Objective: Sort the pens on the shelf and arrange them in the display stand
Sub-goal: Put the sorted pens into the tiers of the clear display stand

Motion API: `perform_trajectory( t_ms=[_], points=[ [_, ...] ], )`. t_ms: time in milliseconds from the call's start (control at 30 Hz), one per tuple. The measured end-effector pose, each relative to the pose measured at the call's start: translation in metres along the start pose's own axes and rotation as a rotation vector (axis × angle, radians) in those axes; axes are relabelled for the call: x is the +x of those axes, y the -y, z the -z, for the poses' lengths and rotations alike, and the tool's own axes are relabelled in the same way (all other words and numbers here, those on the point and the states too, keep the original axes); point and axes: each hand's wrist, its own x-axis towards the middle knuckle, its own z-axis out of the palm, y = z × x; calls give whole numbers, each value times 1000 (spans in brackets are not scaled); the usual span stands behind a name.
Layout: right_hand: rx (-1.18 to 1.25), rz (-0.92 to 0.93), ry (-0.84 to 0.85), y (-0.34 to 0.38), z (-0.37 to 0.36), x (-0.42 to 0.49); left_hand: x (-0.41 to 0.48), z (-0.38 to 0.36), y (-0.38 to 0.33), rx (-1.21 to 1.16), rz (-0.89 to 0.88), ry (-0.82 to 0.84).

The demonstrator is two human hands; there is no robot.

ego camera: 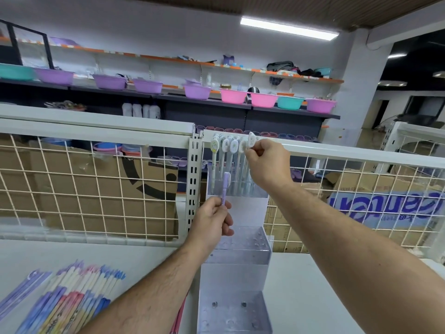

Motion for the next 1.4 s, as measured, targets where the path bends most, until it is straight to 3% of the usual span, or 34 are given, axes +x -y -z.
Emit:
perform_trajectory(
  t_ms=[800,967,1200,1400],
  points=[
    [-96,-53,20,-10,-3,-7,-1,-1,-2,12,19,6],
    [-23,-78,34,-20,0,-35,-1,-2,-1,19,16,7],
    [193,-133,280,-37,-6,-75,-3,-5,-1,5,-21,33],
    [257,-131,303,-42,-6,-75,-7,-7,-5,61,-35,72]
  ],
)
